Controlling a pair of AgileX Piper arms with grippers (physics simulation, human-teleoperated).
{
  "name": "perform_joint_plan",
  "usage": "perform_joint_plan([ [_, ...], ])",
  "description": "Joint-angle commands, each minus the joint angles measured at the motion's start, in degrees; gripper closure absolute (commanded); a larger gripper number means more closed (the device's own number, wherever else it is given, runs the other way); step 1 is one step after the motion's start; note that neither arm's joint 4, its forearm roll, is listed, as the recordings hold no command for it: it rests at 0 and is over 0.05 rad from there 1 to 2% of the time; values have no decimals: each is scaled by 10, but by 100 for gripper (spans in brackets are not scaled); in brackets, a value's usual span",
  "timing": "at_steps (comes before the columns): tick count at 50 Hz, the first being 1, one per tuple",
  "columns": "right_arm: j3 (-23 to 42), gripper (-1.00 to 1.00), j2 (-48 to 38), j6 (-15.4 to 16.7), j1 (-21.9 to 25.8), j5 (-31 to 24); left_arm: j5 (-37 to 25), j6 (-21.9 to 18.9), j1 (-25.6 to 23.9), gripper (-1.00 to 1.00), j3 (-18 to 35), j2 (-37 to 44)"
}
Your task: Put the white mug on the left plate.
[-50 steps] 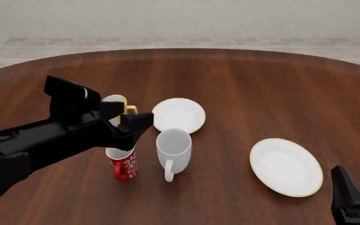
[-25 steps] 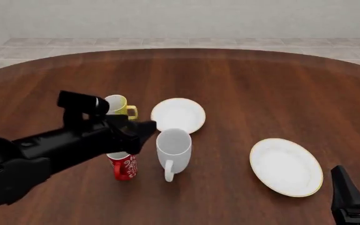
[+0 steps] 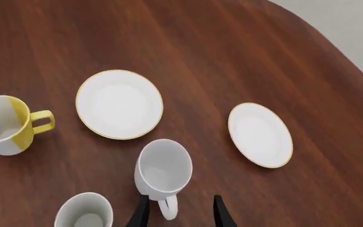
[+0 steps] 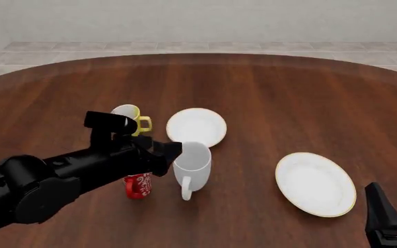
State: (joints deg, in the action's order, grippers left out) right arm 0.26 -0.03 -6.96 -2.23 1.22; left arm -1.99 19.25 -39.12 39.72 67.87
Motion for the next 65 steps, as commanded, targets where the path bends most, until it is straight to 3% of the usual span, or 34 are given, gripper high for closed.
perform_joint_plan([
  [1, 0, -100, 0, 0, 1, -1, 18, 8, -2, -100, -6, 26],
  [24, 0, -100, 0, -3, 0, -2, 44, 21, -7, -100, -24, 69],
  [65, -1, -100, 0, -8, -8, 3, 78, 35, -20, -100, -9, 135],
])
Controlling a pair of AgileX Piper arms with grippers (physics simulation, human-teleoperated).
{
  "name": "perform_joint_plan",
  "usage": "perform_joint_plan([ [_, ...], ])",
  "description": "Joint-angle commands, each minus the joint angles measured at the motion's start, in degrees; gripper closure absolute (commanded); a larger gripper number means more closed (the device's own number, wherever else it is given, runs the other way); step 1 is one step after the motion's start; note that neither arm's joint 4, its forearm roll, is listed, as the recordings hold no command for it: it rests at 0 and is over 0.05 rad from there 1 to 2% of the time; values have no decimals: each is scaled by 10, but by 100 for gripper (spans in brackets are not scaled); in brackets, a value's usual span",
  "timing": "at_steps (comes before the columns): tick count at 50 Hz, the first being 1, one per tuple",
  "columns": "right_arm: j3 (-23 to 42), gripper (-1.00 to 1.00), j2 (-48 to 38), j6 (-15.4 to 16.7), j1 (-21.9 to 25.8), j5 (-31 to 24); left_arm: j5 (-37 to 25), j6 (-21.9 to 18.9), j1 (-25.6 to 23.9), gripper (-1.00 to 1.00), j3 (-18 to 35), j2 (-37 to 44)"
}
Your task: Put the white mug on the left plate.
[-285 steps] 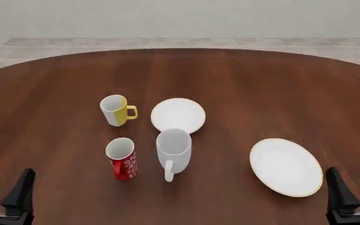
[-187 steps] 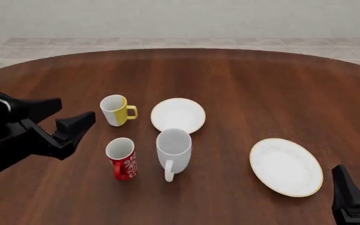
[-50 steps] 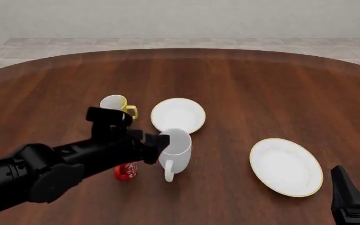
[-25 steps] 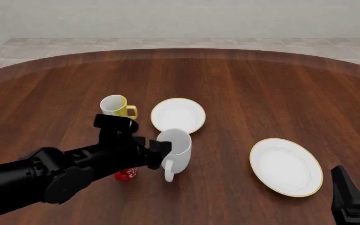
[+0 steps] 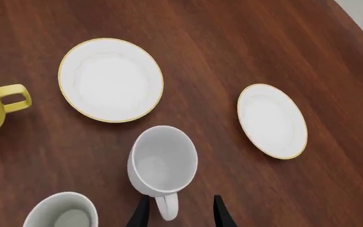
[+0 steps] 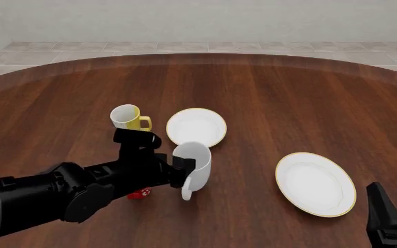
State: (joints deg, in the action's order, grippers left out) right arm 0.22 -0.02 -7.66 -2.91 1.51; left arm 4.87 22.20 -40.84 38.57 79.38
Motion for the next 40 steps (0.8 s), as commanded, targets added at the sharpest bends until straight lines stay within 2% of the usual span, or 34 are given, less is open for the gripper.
perform_joint_plan([
  [1, 0, -100, 0, -1, -1, 0, 10, 6, -3, -100, 3, 20],
  [40, 0, -100, 0, -1, -2, 0, 42, 31, -14, -100, -4, 94],
])
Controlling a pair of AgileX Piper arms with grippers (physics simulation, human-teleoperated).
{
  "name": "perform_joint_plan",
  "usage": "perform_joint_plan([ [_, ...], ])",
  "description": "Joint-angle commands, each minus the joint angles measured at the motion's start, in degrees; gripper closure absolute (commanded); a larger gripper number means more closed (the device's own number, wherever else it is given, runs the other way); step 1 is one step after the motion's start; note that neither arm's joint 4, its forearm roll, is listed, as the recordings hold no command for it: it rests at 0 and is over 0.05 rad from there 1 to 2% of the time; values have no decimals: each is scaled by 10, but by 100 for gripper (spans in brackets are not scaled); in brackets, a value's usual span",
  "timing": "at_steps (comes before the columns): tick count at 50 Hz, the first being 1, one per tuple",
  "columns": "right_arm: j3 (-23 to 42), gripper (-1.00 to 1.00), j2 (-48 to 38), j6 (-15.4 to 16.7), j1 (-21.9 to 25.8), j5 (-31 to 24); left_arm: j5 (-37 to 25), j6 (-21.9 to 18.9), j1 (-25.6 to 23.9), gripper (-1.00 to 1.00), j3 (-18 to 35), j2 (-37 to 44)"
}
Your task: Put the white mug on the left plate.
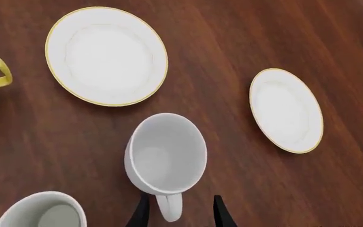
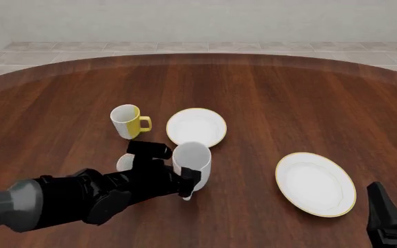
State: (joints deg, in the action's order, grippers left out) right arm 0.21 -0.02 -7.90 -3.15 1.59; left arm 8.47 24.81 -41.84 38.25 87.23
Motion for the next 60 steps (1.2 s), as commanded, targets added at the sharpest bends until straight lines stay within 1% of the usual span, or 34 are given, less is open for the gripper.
perform_joint_plan([
  [1, 0, -100, 0, 1, 1, -1, 6, 5, -3, -100, -2, 15],
  [21, 0, -100, 0, 3, 5, -4, 6, 12, -8, -100, -12, 17],
  [48, 0, -100, 0, 1, 3, -3, 16, 21, -9, -100, -11, 38],
  [60, 0, -100, 0, 1, 2, -3, 22, 32, -17, -100, -7, 56],
])
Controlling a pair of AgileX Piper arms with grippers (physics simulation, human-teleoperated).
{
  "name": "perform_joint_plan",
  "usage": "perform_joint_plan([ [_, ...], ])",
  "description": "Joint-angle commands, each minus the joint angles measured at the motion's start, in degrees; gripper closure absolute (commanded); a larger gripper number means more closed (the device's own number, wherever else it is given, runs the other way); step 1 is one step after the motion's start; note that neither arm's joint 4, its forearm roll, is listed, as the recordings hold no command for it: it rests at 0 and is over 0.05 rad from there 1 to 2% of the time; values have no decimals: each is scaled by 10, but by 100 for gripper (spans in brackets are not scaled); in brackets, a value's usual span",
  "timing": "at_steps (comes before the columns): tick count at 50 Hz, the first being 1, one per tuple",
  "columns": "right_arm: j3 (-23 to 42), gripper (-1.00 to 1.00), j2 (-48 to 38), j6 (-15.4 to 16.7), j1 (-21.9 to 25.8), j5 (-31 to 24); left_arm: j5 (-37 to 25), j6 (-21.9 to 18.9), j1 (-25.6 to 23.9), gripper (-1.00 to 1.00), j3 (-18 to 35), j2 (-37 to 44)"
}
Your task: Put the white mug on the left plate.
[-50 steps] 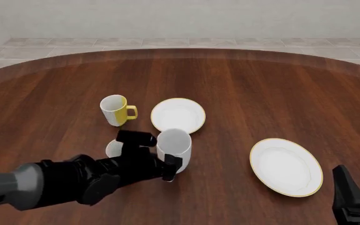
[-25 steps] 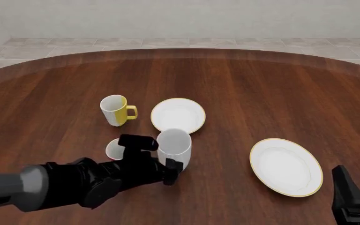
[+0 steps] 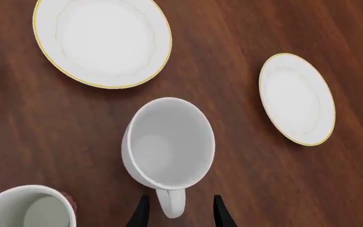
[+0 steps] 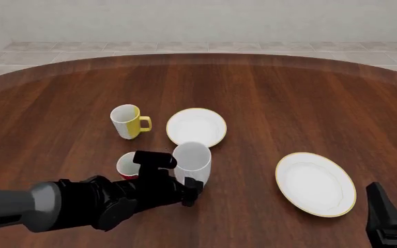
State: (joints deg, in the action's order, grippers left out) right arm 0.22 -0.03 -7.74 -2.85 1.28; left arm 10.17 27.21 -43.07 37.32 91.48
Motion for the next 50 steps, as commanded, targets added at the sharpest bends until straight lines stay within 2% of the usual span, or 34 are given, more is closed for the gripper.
perform_joint_plan([
  [1, 0, -100, 0, 0, -1, 0, 5, 8, -5, -100, 2, 14],
  [29, 0, -100, 0, -4, -2, 2, 14, 16, -13, -100, -1, 24],
  [30, 0, -100, 0, -4, -2, 2, 12, 11, -11, 100, -2, 19],
  [36, 0, -100, 0, -5, -2, 2, -1, -18, -2, 100, -4, -20],
  [50, -1, -100, 0, -9, -4, 4, -24, -47, -9, 100, 3, -52],
])
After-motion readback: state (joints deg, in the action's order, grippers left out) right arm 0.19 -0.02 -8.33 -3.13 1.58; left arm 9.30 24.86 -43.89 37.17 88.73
